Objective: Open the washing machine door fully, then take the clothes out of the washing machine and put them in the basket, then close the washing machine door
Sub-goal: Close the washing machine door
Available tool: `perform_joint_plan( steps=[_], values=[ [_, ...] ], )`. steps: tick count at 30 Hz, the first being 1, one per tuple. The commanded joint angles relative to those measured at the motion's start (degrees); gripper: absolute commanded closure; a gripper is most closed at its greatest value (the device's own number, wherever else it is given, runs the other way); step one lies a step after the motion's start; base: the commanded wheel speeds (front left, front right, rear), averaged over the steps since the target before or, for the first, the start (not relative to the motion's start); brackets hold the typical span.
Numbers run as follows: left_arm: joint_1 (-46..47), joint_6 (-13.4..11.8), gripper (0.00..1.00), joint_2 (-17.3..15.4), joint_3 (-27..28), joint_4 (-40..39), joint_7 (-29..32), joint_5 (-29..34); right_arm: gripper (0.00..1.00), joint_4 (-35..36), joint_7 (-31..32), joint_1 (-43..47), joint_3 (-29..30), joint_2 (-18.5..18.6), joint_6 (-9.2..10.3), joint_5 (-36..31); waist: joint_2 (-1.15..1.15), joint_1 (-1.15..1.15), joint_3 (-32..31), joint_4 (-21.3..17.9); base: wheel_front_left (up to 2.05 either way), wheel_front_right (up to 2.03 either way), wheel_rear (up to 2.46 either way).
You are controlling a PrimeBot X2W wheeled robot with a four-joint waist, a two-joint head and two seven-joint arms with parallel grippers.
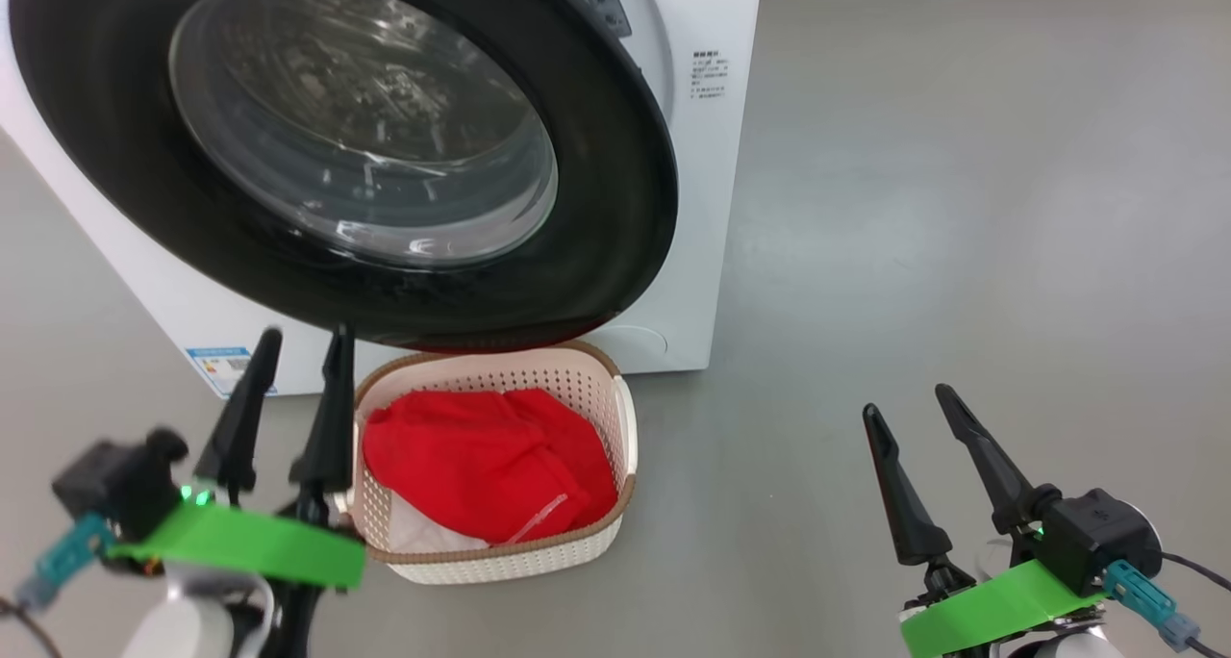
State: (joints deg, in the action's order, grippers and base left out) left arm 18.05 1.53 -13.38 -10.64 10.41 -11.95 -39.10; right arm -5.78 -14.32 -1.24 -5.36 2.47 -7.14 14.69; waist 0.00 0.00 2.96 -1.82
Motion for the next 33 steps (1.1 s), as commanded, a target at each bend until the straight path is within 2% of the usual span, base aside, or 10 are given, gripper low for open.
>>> perform_joint_plan(
  steps=[1, 8, 14, 21, 24, 33],
  values=[
    [-0.76, -0.95, 0.0, -2.02, 1.92, -2.61, -0.9, 1.49, 0.0, 1.35, -0.66, -0.67, -0.91, 0.41, -0.35, 0.26, 0.0, 0.0, -0.77, 0.09, 0.0, 0.0, 0.0],
    [-7.73, -5.14, 0.0, -3.19, 1.98, -8.81, -2.54, 8.7, 0.0, 1.57, -0.66, 0.91, -0.42, 0.41, -0.35, -0.21, 0.0, 0.0, -2.04, 0.42, 0.0, 0.0, 0.0],
    [-12.73, -7.66, 0.0, -2.71, 2.07, -11.66, -2.93, 13.04, 0.0, 1.97, -0.67, 2.28, 0.27, 0.41, -0.35, -0.94, 0.0, 0.0, -3.17, 0.77, 0.0, 0.0, 0.0],
    [-16.39, -9.03, 0.0, -1.68, 3.45, -13.4, -3.03, 17.1, 0.0, 3.14, -0.67, 3.6, 2.06, 0.41, -0.35, -1.96, 0.0, 0.0, -3.95, 0.79, 0.0, 0.0, 0.0],
    [-18.07, -9.25, 0.0, -0.58, 4.88, -14.5, -3.03, 18.21, 0.0, 3.77, -0.67, 4.42, 2.78, 0.41, -0.35, -2.24, 0.0, 0.0, -4.25, 0.63, 0.0, 0.0, 0.0],
    [-21.72, -6.73, 0.0, 1.36, 7.71, -16.24, -3.04, 21.6, 0.0, 4.96, -0.67, 5.93, 3.85, 0.41, -0.35, -2.12, 0.0, 0.0, -4.2, -0.12, 0.0, 0.0, 0.0]
  ],
)
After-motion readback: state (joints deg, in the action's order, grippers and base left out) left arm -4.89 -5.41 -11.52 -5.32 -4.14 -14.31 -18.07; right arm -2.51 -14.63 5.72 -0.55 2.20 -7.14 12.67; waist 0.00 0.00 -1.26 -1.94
